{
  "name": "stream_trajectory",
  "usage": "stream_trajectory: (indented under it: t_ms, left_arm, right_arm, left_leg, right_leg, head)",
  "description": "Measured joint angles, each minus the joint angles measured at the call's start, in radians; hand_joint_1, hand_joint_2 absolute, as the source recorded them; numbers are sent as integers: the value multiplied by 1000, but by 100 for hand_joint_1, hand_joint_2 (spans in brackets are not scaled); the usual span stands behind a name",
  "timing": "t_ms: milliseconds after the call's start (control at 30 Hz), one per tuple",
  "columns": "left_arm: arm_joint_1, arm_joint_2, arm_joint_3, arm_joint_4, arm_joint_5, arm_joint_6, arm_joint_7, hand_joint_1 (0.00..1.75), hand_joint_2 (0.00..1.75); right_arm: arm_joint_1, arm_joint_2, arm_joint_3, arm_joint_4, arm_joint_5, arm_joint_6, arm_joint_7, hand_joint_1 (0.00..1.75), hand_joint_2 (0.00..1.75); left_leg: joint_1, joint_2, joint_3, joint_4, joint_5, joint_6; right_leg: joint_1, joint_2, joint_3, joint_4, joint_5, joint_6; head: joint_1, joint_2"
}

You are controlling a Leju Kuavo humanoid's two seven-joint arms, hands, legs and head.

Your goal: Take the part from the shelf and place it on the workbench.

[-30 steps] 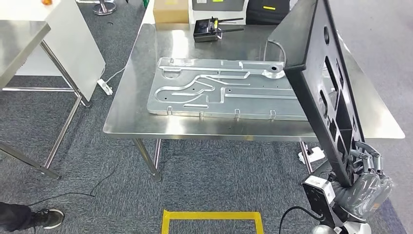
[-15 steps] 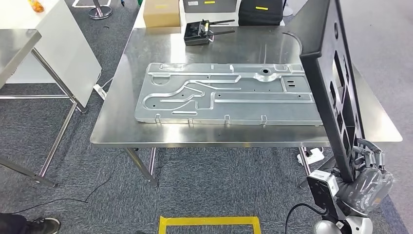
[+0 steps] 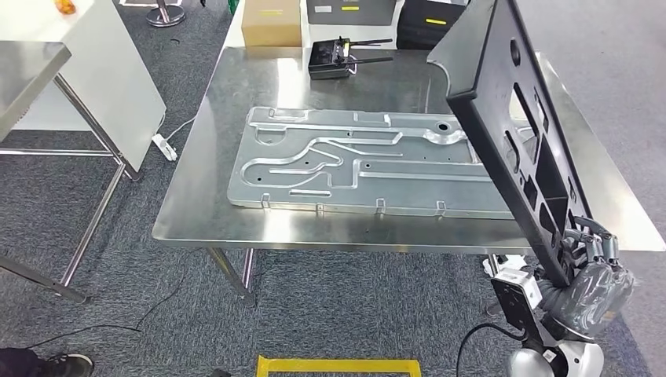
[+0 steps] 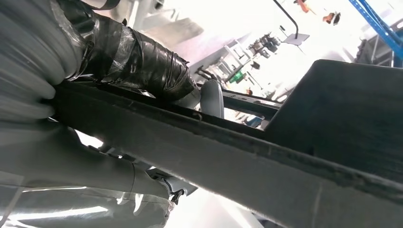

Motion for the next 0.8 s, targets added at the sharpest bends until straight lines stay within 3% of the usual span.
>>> stream_trajectory:
  t_ms: [67, 200, 267, 333, 367, 400, 467, 500, 600, 733, 800]
  left_arm:
    - [-2, 1, -1, 0, -3, 0, 1, 0, 175]
    - [-9, 3, -4, 0, -9, 0, 3, 0, 175]
    - [-12, 4, -6, 0, -10, 0, 3, 0, 175]
    - [-12, 4, -6, 0, -10, -1, 5, 0, 175]
    - [-11, 5, -6, 0, -10, -1, 6, 0, 175]
    - [-10, 5, -7, 0, -10, -1, 8, 0, 175]
    - [-9, 6, -7, 0, -11, -1, 9, 0, 175]
    - [-10, 6, -9, 0, -12, -1, 10, 0, 175]
    - [-13, 8, -18, 0, -18, -4, 13, 0, 175]
    - [-16, 9, -24, 0, -21, -6, 17, 0, 175]
    - [-19, 8, -26, 0, -23, -9, 18, 0, 175]
  right_arm:
    - [-14, -7, 2, 5, 12, 0, 11, 175, 175]
    - [-45, -23, 11, 16, 39, 0, 42, 175, 175]
    - [-62, -30, 19, 21, 50, 0, 54, 175, 175]
    - [-76, -37, 27, 28, 64, 0, 65, 175, 175]
    - [-81, -40, 31, 32, 71, 0, 70, 175, 175]
    - [-86, -43, 35, 37, 79, 0, 76, 175, 175]
    - [-93, -47, 39, 43, 88, 0, 83, 175, 175]
    - [-99, -51, 42, 46, 93, 0, 88, 175, 175]
    - [-132, -66, 53, 57, 118, 0, 108, 175, 175]
    - [-185, -95, 77, 75, 143, 0, 141, 175, 175]
    - [-205, -107, 89, 82, 148, 0, 150, 175, 175]
  left_leg:
    - [-3, -1, 4, 2, -12, -14]
    - [-3, 2, 8, 13, -29, -33]
    - [-1, 2, -38, 106, -73, -40]
    - [0, 2, -123, 250, -123, -43]
    - [0, 2, -158, 301, -131, -43]
    - [0, 2, -175, 311, -114, -42]
    - [0, 2, -177, 279, -66, -40]
    - [0, 2, -150, 206, -19, -35]
    - [-7, 2, -79, 34, 57, -21]
    - [-10, 0, -71, 13, 54, -3]
    - [-5, 0, -60, 1, 54, 8]
  right_leg:
    - [4, 1, 30, -66, 16, -7]
    - [2, 5, 41, -78, 4, -30]
    - [1, 2, 51, -83, -1, -42]
    - [4, 0, 60, -84, -9, -51]
    - [6, 0, 64, -84, -13, -53]
    - [7, 1, 70, -84, -18, -53]
    - [8, 2, 81, -83, -25, -53]
    - [9, 2, 93, -83, -33, -50]
    - [11, 3, 114, -86, -52, -34]
    - [8, 3, 112, -87, -58, -10]
    - [6, 2, 79, -21, -89, -3]
  head:
    - [0, 0]
    - [-1, 0]
    - [-1, 0]
    - [-1, 0]
    - [-1, 0]
    - [-1, 0]
    - [-1, 0]
    - [-1, 0]
    - [0, 0]
    - [0, 0]
    - [0, 0]
